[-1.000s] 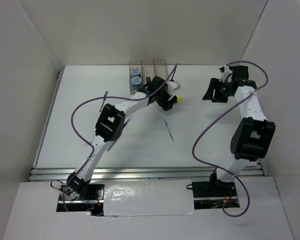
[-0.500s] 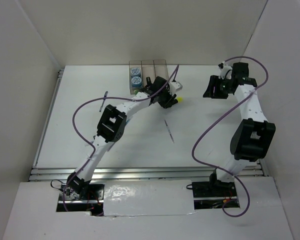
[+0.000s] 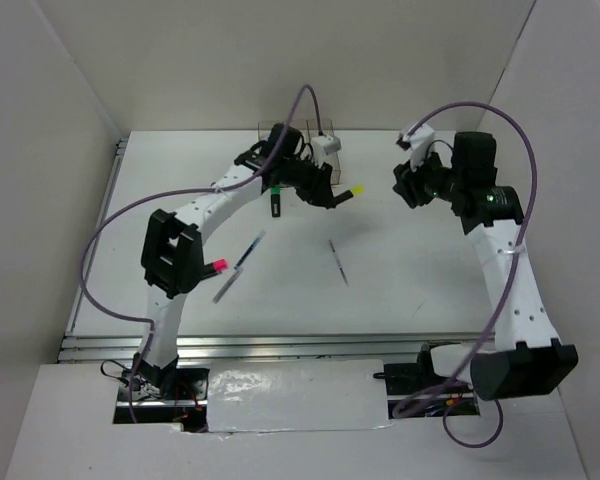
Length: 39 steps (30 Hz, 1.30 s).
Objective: Sort the stationery into containers
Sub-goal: Pass the stationery from the left arm to the right
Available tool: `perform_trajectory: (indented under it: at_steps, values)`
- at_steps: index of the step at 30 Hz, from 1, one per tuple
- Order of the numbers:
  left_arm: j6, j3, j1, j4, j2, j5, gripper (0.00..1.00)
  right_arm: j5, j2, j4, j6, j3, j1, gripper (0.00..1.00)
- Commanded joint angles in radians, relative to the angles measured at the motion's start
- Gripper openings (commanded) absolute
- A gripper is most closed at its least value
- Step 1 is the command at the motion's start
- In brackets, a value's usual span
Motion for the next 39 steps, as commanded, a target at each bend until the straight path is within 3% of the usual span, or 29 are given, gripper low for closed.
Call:
perform_trajectory:
  at_steps: [1, 5, 12, 15, 25, 32, 39]
  values:
    - [-0.115, 0.051, 0.013, -0.117, -0.098, 0.216, 0.00, 0.002, -0.129, -0.083, -0.278, -0.017, 0.159, 0.51]
    - [-0.132, -0.001, 0.014, -0.205, -0.156, 0.296, 0.00, 0.169, -0.209, -0.148, -0.377, -0.065, 0.456, 0.55]
    - [-0.053, -0.062, -0.009, -0.317, -0.215, 0.305, 0.00, 0.307, -0.252, -0.169, -0.452, -0.125, 0.670, 0.61]
    - [-0.040, -0.053, -0.021, -0.381, -0.208, 0.331, 0.00, 0.317, -0.225, -0.256, -0.506, -0.122, 0.705, 0.63]
    - [-0.071, -0.108, -0.049, -0.351, -0.267, 0.455, 0.00, 0.267, -0.179, -0.304, -0.544, -0.140, 0.727, 0.70]
    - [-0.086, -0.137, -0.049, -0.337, -0.290, 0.535, 0.00, 0.270, -0.162, -0.280, -0.560, -0.164, 0.761, 0.66]
    - [-0.106, -0.173, -0.055, -0.308, -0.310, 0.590, 0.00, 0.286, -0.123, -0.249, -0.575, -0.158, 0.759, 0.56]
